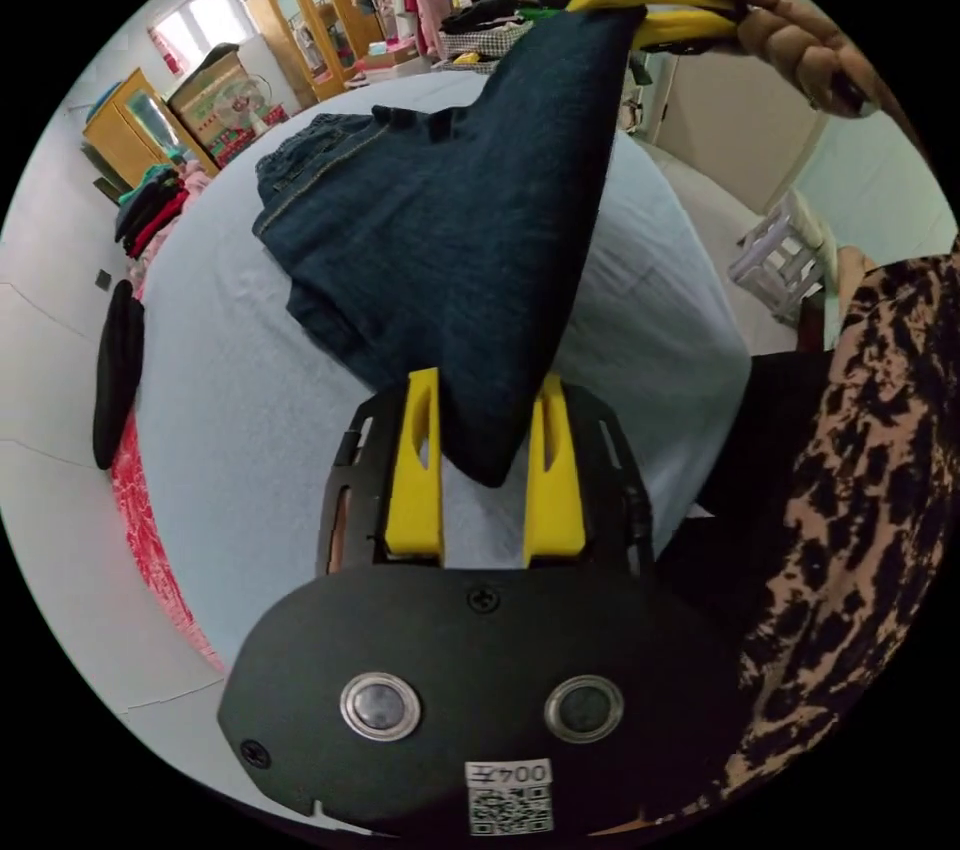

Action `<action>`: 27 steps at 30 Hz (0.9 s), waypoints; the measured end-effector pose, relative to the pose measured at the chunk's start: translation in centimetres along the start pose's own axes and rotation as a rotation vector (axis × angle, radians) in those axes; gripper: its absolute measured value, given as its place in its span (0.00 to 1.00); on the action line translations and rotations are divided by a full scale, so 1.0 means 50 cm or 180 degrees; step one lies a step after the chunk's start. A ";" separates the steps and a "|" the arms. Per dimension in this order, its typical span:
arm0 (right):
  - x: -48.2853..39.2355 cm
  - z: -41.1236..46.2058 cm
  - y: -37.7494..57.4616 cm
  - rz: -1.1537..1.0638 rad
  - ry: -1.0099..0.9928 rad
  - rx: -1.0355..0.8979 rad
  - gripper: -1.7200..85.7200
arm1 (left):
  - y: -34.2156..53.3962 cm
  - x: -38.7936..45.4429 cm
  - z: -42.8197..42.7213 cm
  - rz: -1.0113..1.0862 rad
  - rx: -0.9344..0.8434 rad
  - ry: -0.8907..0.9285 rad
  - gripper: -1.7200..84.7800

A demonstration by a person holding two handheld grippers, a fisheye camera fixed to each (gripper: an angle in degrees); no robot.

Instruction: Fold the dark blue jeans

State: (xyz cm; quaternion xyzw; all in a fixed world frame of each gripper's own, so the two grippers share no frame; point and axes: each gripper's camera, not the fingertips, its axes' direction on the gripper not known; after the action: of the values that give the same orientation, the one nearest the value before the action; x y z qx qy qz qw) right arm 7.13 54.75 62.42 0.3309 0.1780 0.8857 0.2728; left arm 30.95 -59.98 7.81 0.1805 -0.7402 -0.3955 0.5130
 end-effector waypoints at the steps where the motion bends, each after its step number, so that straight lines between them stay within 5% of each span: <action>1: 0.011 -0.005 0.006 0.0046 0.0021 0.0020 0.08 | -0.005 0.005 -0.001 0.0041 0.0017 -0.0108 0.10; 7: 0.070 -0.042 0.051 0.0059 0.0235 0.0141 0.08 | -0.047 0.010 -0.085 0.0217 0.0279 -0.0151 0.03; 13: 0.173 -0.013 0.084 0.0492 0.0358 0.0132 0.08 | -0.073 0.036 0.050 0.0338 -0.0212 0.0290 0.02; 27: 0.059 -0.009 0.197 0.0131 0.0047 0.0255 0.08 | -0.105 -0.047 -0.036 0.0142 -0.0223 0.0983 0.03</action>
State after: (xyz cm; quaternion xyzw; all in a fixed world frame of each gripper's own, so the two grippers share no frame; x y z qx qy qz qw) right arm 1.36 48.71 68.42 0.3386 0.2085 0.8857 0.2398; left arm 32.83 -62.41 2.59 0.2046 -0.6421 -0.3772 0.6353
